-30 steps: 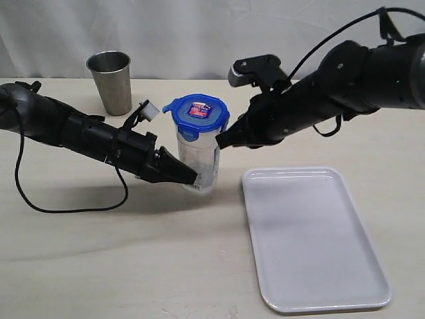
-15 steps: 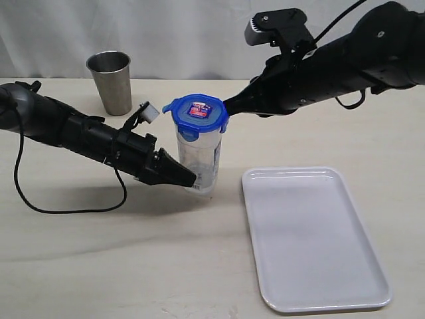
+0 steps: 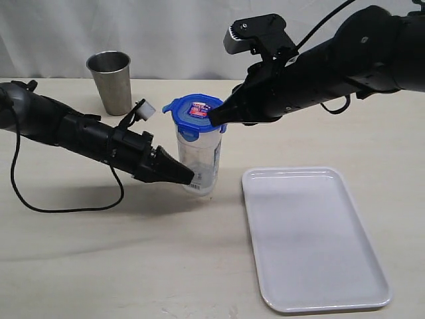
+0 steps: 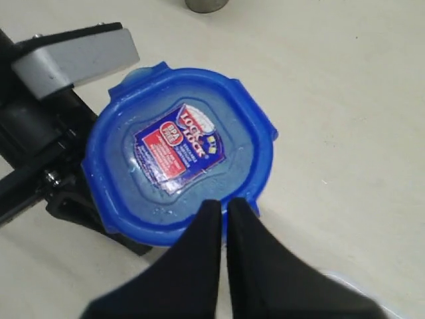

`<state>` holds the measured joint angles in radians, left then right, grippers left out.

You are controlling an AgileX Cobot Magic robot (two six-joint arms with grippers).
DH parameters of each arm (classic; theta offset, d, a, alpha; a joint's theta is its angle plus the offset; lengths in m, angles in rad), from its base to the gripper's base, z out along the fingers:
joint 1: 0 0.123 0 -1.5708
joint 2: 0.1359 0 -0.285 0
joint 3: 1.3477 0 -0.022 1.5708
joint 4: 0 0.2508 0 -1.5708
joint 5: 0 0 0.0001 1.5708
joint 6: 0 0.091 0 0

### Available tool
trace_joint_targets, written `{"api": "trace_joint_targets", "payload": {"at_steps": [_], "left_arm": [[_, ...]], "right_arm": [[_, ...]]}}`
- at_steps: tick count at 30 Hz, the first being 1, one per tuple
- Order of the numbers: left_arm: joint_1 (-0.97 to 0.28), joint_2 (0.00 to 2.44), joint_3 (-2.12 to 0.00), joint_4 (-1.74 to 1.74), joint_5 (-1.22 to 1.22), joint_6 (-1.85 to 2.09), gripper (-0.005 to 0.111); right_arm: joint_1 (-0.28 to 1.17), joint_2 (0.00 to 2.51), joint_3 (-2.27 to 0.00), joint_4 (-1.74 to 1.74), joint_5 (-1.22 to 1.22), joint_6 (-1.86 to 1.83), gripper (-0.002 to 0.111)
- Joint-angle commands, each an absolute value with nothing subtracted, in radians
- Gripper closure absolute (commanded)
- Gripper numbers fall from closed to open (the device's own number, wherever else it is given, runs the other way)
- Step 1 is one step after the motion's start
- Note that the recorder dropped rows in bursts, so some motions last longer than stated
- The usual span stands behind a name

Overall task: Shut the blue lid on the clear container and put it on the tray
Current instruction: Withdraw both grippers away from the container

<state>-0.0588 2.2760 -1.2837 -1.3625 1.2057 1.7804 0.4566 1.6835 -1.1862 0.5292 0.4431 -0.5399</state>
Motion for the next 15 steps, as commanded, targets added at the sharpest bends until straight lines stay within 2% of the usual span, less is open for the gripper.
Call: {"api": "trace_joint_targets", "payload": {"at_steps": [1, 12, 15], "left_arm": [[-0.001, 2.261, -1.279, -1.357, 1.221, 1.786, 0.107], [0.034, 2.186, -1.276, -1.351, 1.221, 1.747, 0.107], [0.064, 2.112, -1.224, -1.349, 1.072, 1.745, 0.107]], "right_arm": [[0.445, 1.678, -1.185, 0.507, 0.427, -0.550, 0.104], [0.315, 1.678, -1.185, 0.504, 0.412, -0.511, 0.104], [0.290, 1.678, -1.185, 0.504, 0.407, -0.511, 0.104]]}}
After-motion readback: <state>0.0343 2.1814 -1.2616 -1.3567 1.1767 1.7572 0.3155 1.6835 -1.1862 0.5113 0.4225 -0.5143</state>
